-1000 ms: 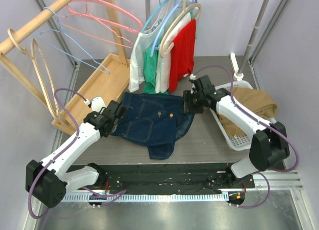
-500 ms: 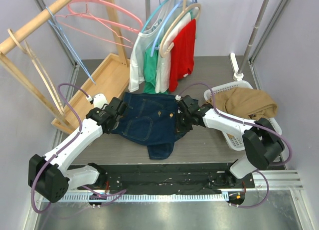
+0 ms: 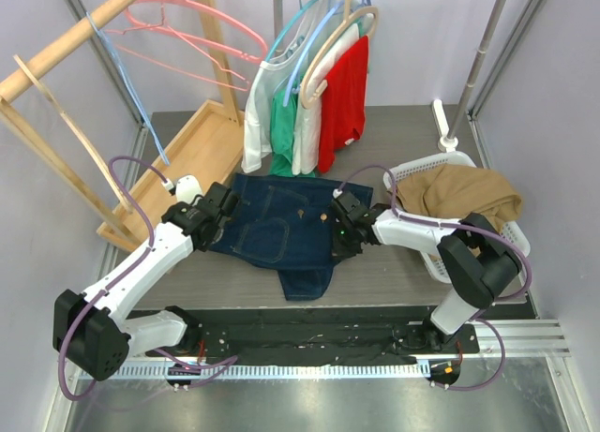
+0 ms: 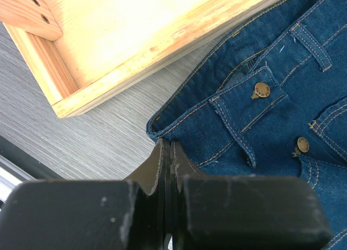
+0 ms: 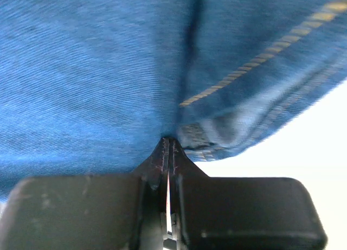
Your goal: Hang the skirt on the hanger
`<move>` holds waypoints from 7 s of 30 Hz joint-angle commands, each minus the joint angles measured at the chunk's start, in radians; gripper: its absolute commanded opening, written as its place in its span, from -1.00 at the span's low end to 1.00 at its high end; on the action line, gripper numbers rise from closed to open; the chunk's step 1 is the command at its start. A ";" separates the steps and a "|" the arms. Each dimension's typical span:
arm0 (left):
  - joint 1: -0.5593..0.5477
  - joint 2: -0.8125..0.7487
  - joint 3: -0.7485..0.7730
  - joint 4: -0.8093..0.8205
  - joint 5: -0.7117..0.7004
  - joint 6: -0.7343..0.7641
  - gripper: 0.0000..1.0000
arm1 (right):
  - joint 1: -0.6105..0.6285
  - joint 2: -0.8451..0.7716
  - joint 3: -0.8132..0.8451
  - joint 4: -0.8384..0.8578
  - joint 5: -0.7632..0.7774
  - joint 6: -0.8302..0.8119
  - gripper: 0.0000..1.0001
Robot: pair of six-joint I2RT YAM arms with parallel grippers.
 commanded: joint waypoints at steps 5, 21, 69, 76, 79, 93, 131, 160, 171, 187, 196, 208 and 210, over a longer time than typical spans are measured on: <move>0.007 -0.037 -0.001 -0.011 -0.074 -0.010 -1.00 | -0.156 -0.017 -0.067 -0.106 0.197 0.003 -0.98; 0.007 -0.080 -0.070 0.009 -0.011 0.002 -0.99 | -0.274 -0.058 0.103 -0.177 0.251 -0.123 -0.98; 0.007 0.222 -0.053 0.362 0.306 0.172 0.29 | 0.076 0.088 0.242 -0.148 0.129 -0.070 0.25; 0.007 0.240 -0.047 0.373 0.306 0.180 0.54 | 0.108 0.150 0.193 -0.192 0.221 0.015 0.35; 0.007 0.246 -0.044 0.365 0.299 0.180 0.56 | 0.108 0.118 0.095 -0.236 0.251 0.043 0.33; 0.007 0.148 -0.050 0.322 0.320 0.242 0.57 | 0.105 0.018 0.191 -0.347 0.335 0.039 0.29; -0.016 0.203 0.894 0.146 -0.082 0.652 0.58 | 0.103 0.089 0.536 -0.322 0.275 -0.169 0.26; 0.245 0.524 1.180 0.252 -0.142 0.597 0.45 | 0.103 0.141 0.599 -0.319 0.245 -0.239 0.26; 0.252 0.507 1.145 0.284 -0.139 0.603 0.30 | 0.103 0.138 0.591 -0.319 0.246 -0.244 0.27; 0.257 0.374 1.097 0.200 -0.088 0.540 -0.99 | 0.103 0.107 0.561 -0.318 0.249 -0.227 0.25; 0.256 0.247 1.056 0.140 0.007 0.533 -0.99 | 0.103 0.081 0.565 -0.319 0.263 -0.224 0.25; 0.246 -0.034 0.768 0.135 0.421 0.531 -1.00 | 0.093 -0.043 0.637 -0.371 0.265 -0.228 0.43; 0.242 -0.074 0.699 0.146 0.507 0.540 -0.99 | 0.083 -0.066 0.666 -0.388 0.252 -0.233 0.44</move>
